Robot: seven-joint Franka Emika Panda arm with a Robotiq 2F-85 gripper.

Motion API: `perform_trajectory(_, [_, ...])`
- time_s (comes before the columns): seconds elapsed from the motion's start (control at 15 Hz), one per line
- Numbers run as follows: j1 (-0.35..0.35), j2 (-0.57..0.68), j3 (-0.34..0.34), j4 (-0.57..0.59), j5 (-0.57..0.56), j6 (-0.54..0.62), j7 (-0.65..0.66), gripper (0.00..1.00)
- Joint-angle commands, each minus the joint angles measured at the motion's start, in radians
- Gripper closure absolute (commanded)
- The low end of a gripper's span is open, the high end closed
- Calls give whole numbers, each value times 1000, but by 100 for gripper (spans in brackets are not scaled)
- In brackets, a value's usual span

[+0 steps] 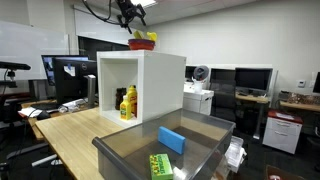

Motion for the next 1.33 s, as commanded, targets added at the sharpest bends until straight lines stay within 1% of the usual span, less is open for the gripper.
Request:
perform_trajectory(0.0, [-13,4,7,44,-6,-52,8,0])
perform_trajectory(0.27, [-20,2,0,80,-7,-81,15,0])
perform_trajectory(0.67, [-46,4,-21,114,-1,-96,18,0])
perform_trajectory(1.27, [-103,15,-79,178,17,-161,24,0])
